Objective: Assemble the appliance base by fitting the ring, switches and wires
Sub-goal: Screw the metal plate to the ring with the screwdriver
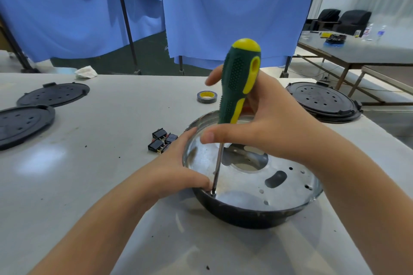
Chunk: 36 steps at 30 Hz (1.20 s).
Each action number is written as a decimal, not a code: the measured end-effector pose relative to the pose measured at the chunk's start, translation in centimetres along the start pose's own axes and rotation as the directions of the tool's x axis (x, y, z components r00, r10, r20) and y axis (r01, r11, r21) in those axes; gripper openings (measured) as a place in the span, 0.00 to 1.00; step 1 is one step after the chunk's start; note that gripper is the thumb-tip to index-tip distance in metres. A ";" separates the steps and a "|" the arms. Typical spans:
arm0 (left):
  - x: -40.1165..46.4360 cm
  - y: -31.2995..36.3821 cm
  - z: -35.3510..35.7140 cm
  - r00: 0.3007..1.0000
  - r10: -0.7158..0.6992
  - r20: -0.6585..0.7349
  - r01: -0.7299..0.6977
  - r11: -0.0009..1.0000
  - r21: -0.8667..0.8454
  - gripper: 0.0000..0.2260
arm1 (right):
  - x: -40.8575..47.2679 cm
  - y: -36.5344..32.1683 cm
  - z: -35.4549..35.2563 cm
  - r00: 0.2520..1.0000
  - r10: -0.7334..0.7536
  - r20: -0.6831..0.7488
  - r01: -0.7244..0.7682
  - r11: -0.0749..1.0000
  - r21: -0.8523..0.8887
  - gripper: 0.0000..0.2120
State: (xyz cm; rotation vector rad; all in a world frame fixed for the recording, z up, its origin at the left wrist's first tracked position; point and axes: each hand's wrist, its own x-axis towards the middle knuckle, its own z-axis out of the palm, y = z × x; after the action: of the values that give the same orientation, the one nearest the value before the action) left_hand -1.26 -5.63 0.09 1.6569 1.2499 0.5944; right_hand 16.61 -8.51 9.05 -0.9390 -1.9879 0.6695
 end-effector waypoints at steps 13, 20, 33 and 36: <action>-2.2 2.2 -0.1 0.885 0.370 -0.282 -0.399 0.915 -0.053 0.20 | 0.3 0.8 1.8 0.965 0.059 -0.256 -0.106 0.979 -0.173 0.24; -2.3 2.8 1.7 0.830 0.409 -0.380 -0.470 0.879 -0.080 0.11 | 0.2 0.9 2.9 0.940 0.021 -0.340 -0.135 0.940 -0.315 0.25; -2.9 3.3 1.2 0.905 0.371 -0.207 -0.414 0.879 -0.238 0.10 | 0.2 1.5 -1.3 0.968 0.047 0.245 -0.169 0.847 0.504 0.19; -2.9 3.2 1.2 0.900 0.404 -0.164 -0.432 0.878 -0.207 0.10 | 0.4 1.6 -1.0 0.993 0.096 0.073 -0.117 0.911 0.396 0.20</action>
State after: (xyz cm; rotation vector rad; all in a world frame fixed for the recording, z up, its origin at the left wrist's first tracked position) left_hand 0.15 -8.91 2.88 1.7119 0.8522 1.0781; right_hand 17.87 -7.13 8.60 -0.7869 -1.7559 1.1242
